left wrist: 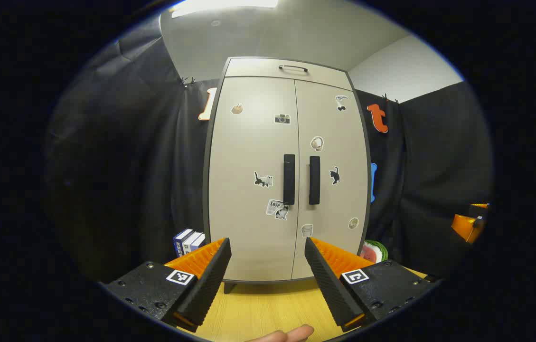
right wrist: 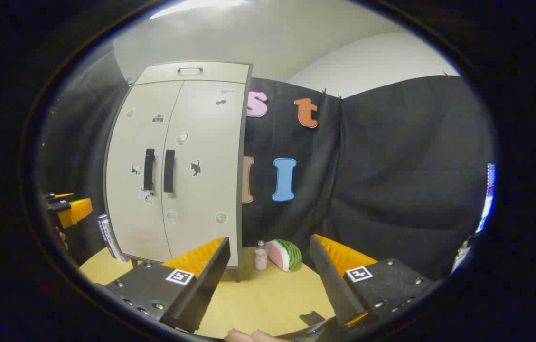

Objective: Open the right door of the double-door shoe cabinet with the right hand, and open the left door with the left hand.

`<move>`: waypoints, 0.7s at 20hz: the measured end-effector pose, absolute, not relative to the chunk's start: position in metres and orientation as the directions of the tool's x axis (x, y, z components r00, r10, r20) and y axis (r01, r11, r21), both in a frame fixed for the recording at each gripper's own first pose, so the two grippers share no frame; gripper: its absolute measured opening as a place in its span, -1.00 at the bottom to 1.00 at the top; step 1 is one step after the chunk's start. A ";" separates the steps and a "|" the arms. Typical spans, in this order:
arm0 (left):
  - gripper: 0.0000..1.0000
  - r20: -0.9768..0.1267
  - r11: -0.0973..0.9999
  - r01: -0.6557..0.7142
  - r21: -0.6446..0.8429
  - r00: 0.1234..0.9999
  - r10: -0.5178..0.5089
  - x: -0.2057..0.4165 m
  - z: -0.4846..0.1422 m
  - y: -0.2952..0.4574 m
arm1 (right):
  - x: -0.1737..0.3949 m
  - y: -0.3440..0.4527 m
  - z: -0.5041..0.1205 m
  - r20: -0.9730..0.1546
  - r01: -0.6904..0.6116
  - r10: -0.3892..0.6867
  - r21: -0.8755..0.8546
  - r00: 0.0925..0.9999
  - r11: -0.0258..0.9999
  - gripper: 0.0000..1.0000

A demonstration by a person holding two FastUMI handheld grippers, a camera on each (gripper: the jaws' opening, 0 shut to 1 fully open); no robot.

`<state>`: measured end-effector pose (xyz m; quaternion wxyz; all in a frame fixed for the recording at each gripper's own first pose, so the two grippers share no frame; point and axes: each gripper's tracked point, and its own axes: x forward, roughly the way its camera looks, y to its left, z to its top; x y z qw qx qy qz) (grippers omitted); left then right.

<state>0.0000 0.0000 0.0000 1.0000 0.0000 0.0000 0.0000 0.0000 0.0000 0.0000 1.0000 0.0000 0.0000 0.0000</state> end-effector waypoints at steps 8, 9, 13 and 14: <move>0.93 -0.021 0.999 -0.045 -0.020 0.999 0.044 0.009 -0.003 0.009 | 0.046 0.024 0.004 -0.031 -0.072 0.072 -0.006 0.997 0.997 1.00; 0.94 -0.021 0.999 -0.037 -0.022 0.999 0.037 0.007 -0.003 0.005 | 0.052 0.026 0.003 -0.039 -0.078 0.078 -0.004 0.996 0.997 1.00; 0.94 -0.024 0.999 -0.050 -0.015 0.998 0.050 0.011 -0.010 0.007 | 0.076 0.037 -0.003 -0.058 -0.098 0.097 -0.012 0.994 0.995 1.00; 0.93 -0.033 0.999 -0.051 -0.008 0.998 0.051 0.014 -0.015 0.007 | 0.083 0.040 -0.005 -0.062 -0.098 0.097 -0.017 0.993 0.995 1.00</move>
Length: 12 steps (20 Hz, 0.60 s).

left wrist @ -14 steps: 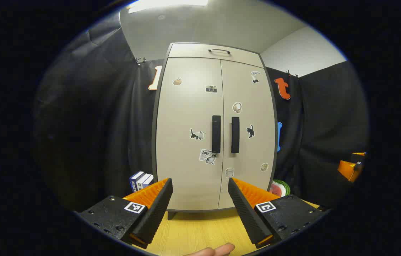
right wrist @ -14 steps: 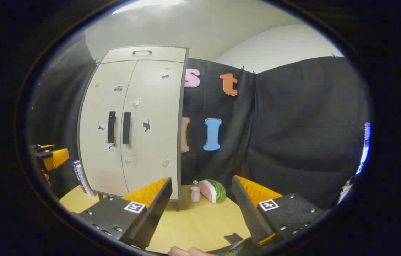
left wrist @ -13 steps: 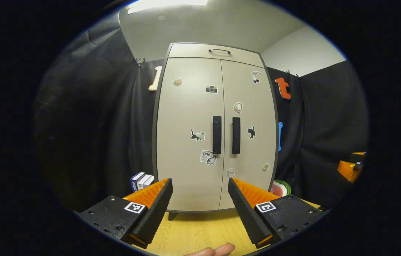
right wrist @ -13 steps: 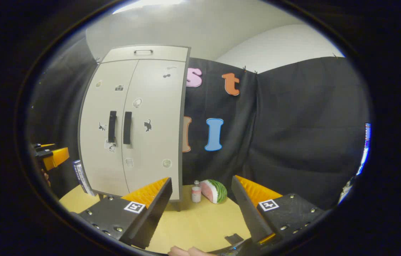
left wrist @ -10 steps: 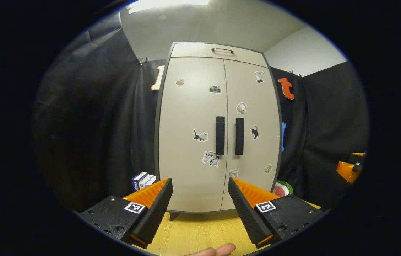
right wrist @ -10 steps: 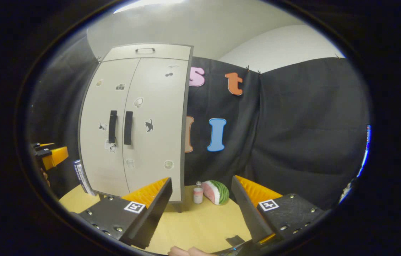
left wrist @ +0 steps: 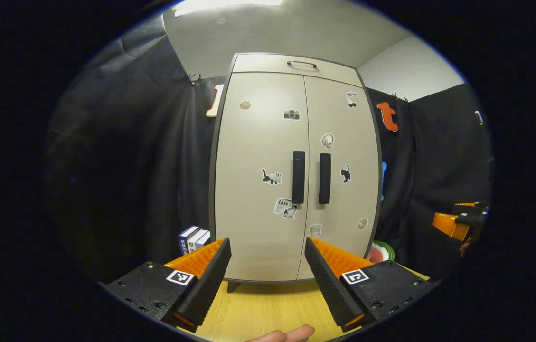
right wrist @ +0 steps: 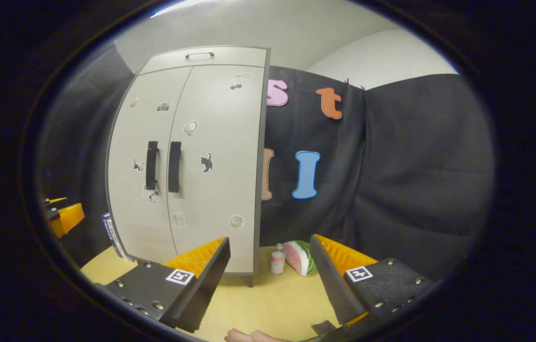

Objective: Open the right door of the double-door shoe cabinet with the right hand, and open the left door with the left hand.

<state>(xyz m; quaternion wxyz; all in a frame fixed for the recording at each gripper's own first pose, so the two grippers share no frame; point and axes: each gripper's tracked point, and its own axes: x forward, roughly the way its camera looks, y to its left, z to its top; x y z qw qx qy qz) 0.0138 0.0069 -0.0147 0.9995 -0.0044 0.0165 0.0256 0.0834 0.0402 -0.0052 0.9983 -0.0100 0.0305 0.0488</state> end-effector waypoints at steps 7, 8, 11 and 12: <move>0.95 -0.083 1.000 -0.017 -0.003 0.996 0.016 0.031 -0.045 -0.002 | 0.135 0.112 0.006 -0.040 -0.230 0.232 0.039 0.972 0.972 1.00; 0.94 -0.084 1.000 -0.006 0.000 0.996 0.006 0.033 -0.047 -0.004 | 0.146 0.125 0.011 -0.037 -0.251 0.253 0.046 0.967 0.967 1.00; 0.95 -0.065 1.000 -0.012 0.019 0.998 0.013 0.035 -0.051 0.001 | 0.172 0.172 0.034 -0.037 -0.342 0.346 0.090 0.937 0.935 1.00; 0.94 -0.064 1.000 -0.008 0.015 0.998 0.009 0.036 -0.052 0.002 | 0.178 0.187 0.042 -0.037 -0.368 0.374 0.106 0.927 0.924 1.00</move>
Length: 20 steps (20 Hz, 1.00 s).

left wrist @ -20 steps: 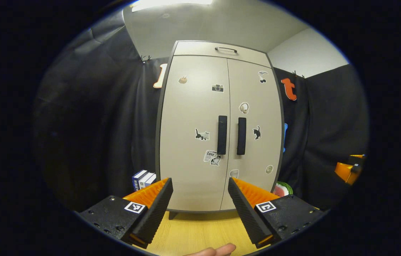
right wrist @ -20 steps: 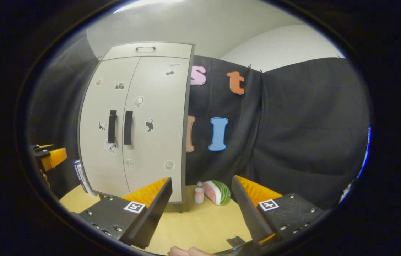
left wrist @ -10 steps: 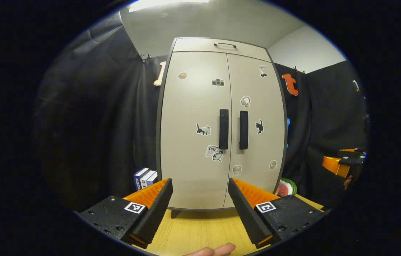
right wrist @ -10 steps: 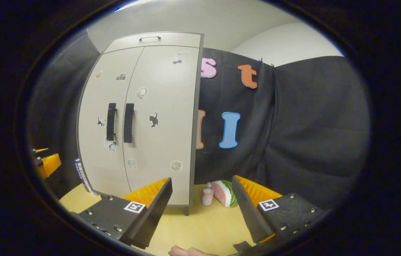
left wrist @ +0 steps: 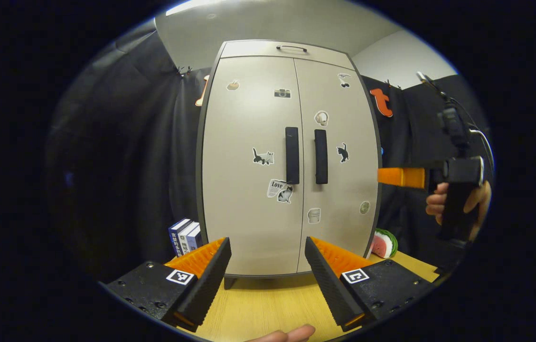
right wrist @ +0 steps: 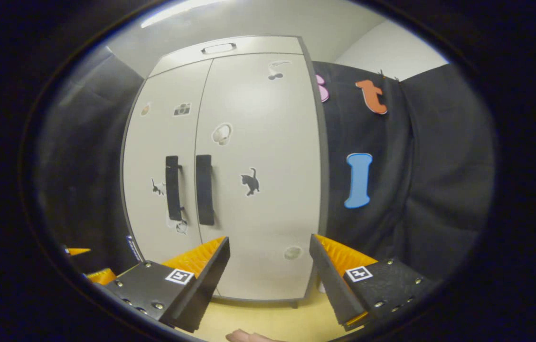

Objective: Open the right door of the double-door shoe cabinet with the right hand, and open the left door with the left hand.

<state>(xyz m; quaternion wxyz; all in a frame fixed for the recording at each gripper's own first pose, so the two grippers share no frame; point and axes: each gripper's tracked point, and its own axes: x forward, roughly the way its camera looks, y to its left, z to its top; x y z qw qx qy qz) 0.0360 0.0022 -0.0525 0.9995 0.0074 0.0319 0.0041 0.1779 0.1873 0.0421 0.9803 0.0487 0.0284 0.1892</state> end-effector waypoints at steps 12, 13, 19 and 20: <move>0.95 -0.113 0.995 -0.055 -0.085 0.993 0.045 0.031 -0.088 0.071 | 0.234 0.304 0.075 0.015 -0.372 0.372 -0.010 0.928 0.928 0.92; 0.95 -0.112 0.995 -0.070 -0.074 0.992 0.061 0.029 -0.088 0.078 | 0.237 0.309 0.072 -0.007 -0.368 0.368 0.009 0.930 0.930 0.62; 0.95 -0.095 0.994 -0.093 -0.049 0.992 0.088 0.020 -0.083 0.092 | 0.255 0.325 0.063 -0.038 -0.348 0.351 0.075 0.935 0.934 -0.16; 0.95 -0.097 0.995 -0.092 -0.042 0.991 0.088 0.019 -0.082 0.091 | 0.255 0.323 0.066 -0.038 -0.341 0.345 0.078 0.938 0.937 -0.20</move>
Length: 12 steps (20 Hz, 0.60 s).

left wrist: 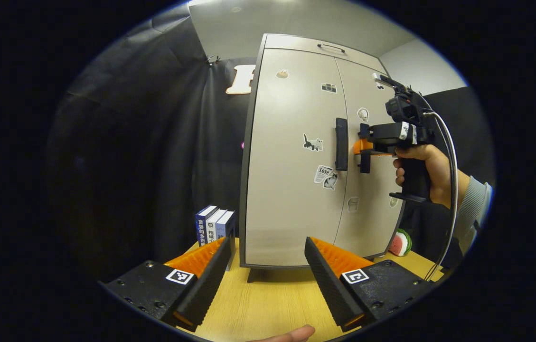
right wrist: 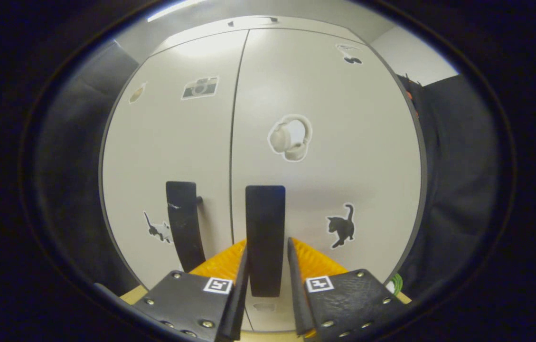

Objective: Open the right door of the double-door shoe cabinet with the right hand, and open the left door with the left hand.

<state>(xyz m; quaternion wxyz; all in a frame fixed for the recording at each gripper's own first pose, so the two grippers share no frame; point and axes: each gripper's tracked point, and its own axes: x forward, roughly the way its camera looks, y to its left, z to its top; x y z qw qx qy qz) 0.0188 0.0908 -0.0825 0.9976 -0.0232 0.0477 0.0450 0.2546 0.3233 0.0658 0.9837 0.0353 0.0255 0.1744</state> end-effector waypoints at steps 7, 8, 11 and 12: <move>0.95 -0.122 0.993 -0.119 0.004 0.985 0.119 0.016 -0.082 0.076 | 0.235 0.316 0.070 -0.037 -0.487 0.492 0.086 0.870 0.869 -0.55; 0.95 -0.123 0.993 -0.120 0.008 0.985 0.120 0.016 -0.081 0.073 | 0.231 0.313 0.070 -0.046 -0.498 0.504 0.093 0.863 0.862 -0.55; 0.95 -0.121 0.994 -0.103 0.028 0.987 0.106 0.015 -0.076 0.055 | 0.226 0.305 0.071 -0.052 -0.526 0.531 0.092 0.845 0.846 -0.54; 0.95 -0.122 0.995 -0.091 0.041 0.988 0.095 0.015 -0.073 0.048 | 0.224 0.304 0.071 -0.051 -0.537 0.544 0.099 0.838 0.838 -0.55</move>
